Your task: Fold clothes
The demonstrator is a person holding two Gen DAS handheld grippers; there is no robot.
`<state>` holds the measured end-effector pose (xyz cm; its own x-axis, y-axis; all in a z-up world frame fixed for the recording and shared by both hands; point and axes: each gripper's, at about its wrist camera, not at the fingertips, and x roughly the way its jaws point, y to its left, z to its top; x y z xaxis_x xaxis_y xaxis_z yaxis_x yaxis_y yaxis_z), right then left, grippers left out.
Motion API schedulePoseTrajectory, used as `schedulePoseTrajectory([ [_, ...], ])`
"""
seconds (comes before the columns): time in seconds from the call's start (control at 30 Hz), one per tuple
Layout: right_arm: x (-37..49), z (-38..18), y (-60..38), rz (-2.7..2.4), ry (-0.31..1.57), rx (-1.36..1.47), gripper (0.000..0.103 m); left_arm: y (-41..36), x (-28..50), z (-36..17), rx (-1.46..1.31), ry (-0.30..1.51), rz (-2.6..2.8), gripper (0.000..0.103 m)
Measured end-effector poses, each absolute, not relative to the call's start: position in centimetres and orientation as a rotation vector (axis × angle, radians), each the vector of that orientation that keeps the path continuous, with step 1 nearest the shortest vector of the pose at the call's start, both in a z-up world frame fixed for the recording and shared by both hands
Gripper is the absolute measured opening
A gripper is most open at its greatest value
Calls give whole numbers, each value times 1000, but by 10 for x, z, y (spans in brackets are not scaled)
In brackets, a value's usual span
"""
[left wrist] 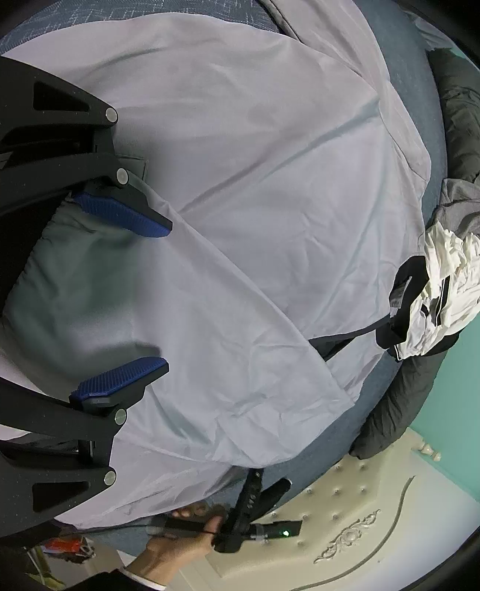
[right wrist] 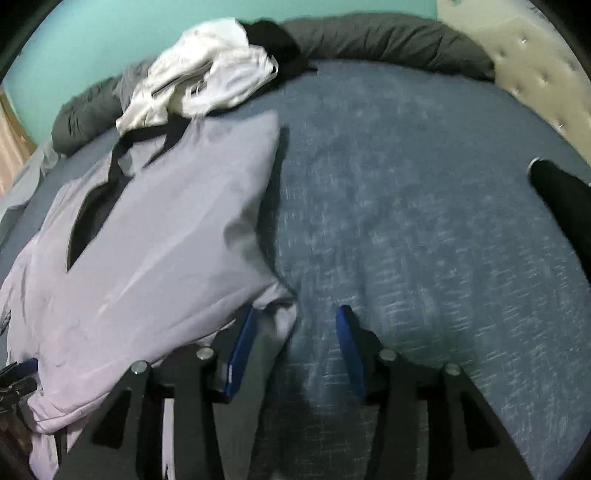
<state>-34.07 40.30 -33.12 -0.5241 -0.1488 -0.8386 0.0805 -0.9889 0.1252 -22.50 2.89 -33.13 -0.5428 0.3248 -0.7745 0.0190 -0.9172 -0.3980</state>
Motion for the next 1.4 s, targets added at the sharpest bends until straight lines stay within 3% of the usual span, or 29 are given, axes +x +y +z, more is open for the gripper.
schedulePoseTrajectory([
  [0.33,-333,-339,382,-2572,147,1510,47,27,-226,-331,-1393,-580,2536,72],
  [0.7,-356,-336,370,-2769,216,1433,45,26,-226,-329,-1384,-594,2524,72],
  [0.8,-355,-337,367,-2780,243,1415,33,25,-225,-328,-1380,-605,2519,72],
  [0.87,-351,-337,362,-2784,272,1395,17,23,-225,-328,-1378,-613,2518,72],
  [0.97,-343,-330,361,-2818,299,1352,10,23,-224,-328,-1376,-612,2517,72],
  [1.4,-338,-326,367,-2808,314,1372,8,19,-222,-328,-1375,-602,2509,72],
])
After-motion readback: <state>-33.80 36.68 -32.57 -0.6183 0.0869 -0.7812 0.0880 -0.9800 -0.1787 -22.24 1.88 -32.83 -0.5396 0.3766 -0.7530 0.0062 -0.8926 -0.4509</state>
